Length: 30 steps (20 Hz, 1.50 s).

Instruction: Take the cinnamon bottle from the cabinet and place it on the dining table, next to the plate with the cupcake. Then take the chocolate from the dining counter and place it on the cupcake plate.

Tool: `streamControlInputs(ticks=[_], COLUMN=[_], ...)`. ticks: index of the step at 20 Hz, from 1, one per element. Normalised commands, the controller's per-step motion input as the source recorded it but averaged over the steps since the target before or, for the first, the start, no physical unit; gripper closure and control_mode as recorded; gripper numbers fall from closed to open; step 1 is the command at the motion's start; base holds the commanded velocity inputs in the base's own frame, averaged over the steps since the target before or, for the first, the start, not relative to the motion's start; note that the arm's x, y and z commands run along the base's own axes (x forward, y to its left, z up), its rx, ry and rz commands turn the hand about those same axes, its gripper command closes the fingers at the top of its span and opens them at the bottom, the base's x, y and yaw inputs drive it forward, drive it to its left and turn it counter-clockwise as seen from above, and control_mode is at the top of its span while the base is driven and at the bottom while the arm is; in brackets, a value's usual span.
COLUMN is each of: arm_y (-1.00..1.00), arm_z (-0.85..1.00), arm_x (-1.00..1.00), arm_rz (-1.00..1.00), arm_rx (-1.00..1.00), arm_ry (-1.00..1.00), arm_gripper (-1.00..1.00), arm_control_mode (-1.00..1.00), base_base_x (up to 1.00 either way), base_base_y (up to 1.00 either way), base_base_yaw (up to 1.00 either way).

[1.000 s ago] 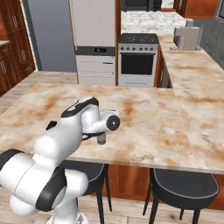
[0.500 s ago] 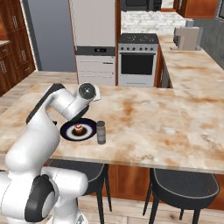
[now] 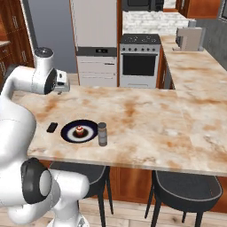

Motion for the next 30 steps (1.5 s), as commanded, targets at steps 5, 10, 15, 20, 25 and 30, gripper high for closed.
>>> streamControlInputs(ticks=[5,10,15,20,25,30], arm_y=[0.51,0.05,0.27,0.57,0.24,0.01], arm_z=[-0.98,-1.00,-0.97,-0.62,-0.25,-0.35], arm_x=[0.00,0.04,0.00,0.21,0.51,0.38], arm_rz=[-0.11,-0.19,-0.22,-0.23,-0.20,-0.09], arm_rx=[-0.11,-0.01,0.00,0.01,0.00,0.00], arm_ry=[0.32,0.14,0.08,0.05,0.00,0.00], arm_gripper=[-1.00,-1.00,-1.00,-1.00,-1.00,-1.00], arm_control_mode=[-1.00,-1.00,-1.00,-1.00,-1.00,-1.00], base_base_x=[0.00,0.00,0.00,0.00,0.00,0.00], base_base_y=[0.00,0.00,0.00,0.00,0.00,0.00], base_base_yaw=[0.00,0.00,0.00,0.00,0.00,0.00])
